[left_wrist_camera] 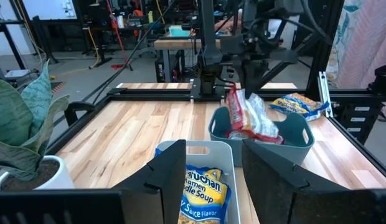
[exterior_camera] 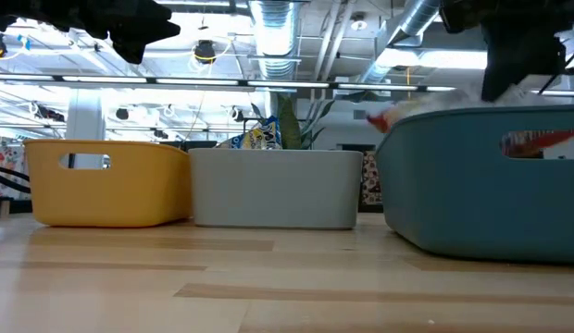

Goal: Sort Maruchan noodles
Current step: Put the right red noodle pack into the blue bin, then put the red noodle pack into the blue bin

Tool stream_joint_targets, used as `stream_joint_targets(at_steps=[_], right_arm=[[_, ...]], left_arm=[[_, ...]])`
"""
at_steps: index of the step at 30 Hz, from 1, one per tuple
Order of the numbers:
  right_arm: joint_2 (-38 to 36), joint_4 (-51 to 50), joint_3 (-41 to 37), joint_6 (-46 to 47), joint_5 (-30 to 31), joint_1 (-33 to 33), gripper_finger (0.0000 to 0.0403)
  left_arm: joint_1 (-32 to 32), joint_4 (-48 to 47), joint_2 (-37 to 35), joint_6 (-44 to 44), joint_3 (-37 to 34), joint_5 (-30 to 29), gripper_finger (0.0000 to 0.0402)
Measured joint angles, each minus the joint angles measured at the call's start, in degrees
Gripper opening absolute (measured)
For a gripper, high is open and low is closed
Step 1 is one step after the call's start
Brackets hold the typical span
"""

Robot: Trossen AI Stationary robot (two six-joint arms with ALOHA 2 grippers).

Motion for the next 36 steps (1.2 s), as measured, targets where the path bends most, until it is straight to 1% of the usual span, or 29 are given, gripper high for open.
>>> stream_joint_targets(at_steps=[6,12,17,22,26,29,33,34,36], right_arm=[[1.49,0.55,0.00,-1.20,0.65,0.00,0.0022],[1.47,1.84,0.00,-1.22,0.85,0.00,0.0063],[0.95,1.73,0.03,-2.47,1.49,-0.15,0.0127],[-0.32,1.73,0.74,-9.62,1.85,-1.96,0.0201],[-1.80,2.00,1.55,-14.80,5.42,-3.48,0.0241],[-1.96,1.45,1.53,-17.77,5.61,-4.34,0.0249],[-1.94,0.86,1.51,-19.85,5.67,-4.52,0.0247],[-1.81,1.14,1.51,-21.15,6.20,-4.50,0.0245],[-1.36,2.54,1.49,-23.73,10.24,-4.44,0.0242]], left_arm=[[0.00,-0.01,-0.01,0.00,0.00,0.00,0.0142],[0.00,-0.35,0.00,-0.85,0.00,0.15,0.0142],[0.00,-0.33,-0.02,-0.59,0.00,0.15,0.0142],[0.01,-0.30,-0.02,-0.46,0.00,-0.25,0.0142],[0.02,-0.31,-0.02,-0.44,0.00,-0.98,0.0142],[0.02,-0.44,0.00,-0.44,0.00,-0.99,0.0142],[0.01,-0.52,0.00,0.32,0.00,-1.03,0.0142],[0.01,-0.50,-0.01,0.59,0.00,-1.05,0.0142],[0.02,-0.57,-0.01,0.57,0.00,-1.05,0.0142]])
